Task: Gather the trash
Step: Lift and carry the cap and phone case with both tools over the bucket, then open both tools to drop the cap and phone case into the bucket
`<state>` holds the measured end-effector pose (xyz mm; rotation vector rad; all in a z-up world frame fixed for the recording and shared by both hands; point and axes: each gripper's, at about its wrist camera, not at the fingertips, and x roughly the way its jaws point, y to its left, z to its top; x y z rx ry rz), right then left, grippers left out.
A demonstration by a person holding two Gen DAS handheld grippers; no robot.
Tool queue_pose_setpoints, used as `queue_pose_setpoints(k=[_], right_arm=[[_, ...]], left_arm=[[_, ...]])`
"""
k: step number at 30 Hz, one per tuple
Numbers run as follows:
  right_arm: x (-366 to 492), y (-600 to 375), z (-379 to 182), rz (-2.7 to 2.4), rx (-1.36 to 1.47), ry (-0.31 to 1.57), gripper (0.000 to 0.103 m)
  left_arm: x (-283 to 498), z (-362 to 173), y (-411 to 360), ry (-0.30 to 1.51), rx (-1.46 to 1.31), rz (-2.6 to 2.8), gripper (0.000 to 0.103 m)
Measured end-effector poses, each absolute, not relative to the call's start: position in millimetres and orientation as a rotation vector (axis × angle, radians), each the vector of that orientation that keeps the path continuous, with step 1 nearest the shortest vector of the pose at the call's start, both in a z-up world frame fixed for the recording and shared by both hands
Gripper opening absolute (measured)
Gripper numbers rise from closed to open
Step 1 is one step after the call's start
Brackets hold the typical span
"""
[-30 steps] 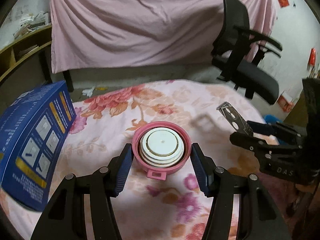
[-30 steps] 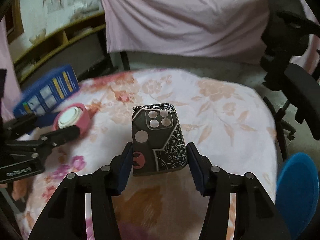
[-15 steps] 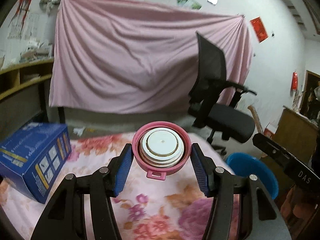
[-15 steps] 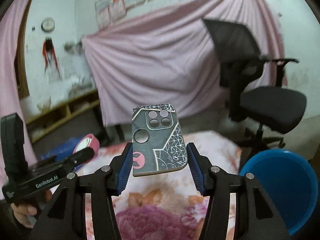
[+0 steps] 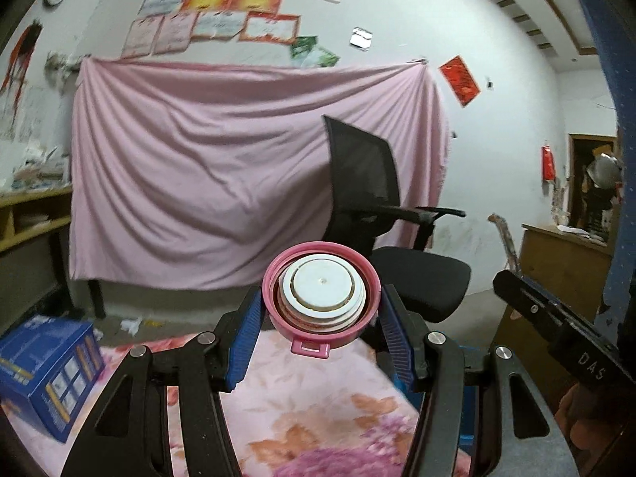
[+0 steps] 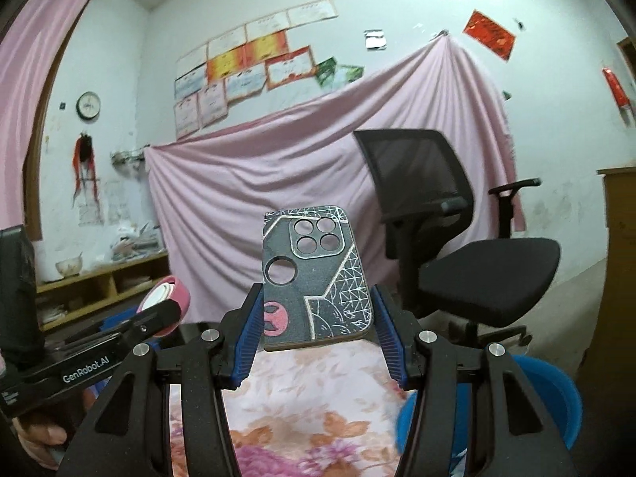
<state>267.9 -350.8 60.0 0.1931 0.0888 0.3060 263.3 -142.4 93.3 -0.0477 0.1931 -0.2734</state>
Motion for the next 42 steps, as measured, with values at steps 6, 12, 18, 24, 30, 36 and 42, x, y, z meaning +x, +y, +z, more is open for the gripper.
queue_pose_setpoints(k=[6,12,18,24,30,36,42], right_arm=[[261,-382,57,0.236,0.203,0.057,0.051],[266,-407,47,0.18,0.222,0.103,0.051],[276,-432,33,0.127,0.256,0.173,0.051],[286,-449,18,0.086,0.281,0.255,0.051],[299,-469,3,0.053,0.334,0.364,0.051],[310,-484,-13,0.038,0.388,0.471,0.051],[318,-494,-25,0.032,0.433,0.537,0.052]], left_arm=[[269,94,-176,0.153,-0.021,-0.343,0.052],[284,84,-210,0.182,0.008,-0.409,0.052],[302,70,-240,0.231,0.015,-0.467,0.052],[316,53,-266,0.308,0.028,-0.508,0.052],[341,36,-285,0.453,0.01,-0.551,0.052],[361,20,-295,0.594,-0.02,-0.586,0.052],[370,10,-301,0.674,-0.029,-0.592,0.053]])
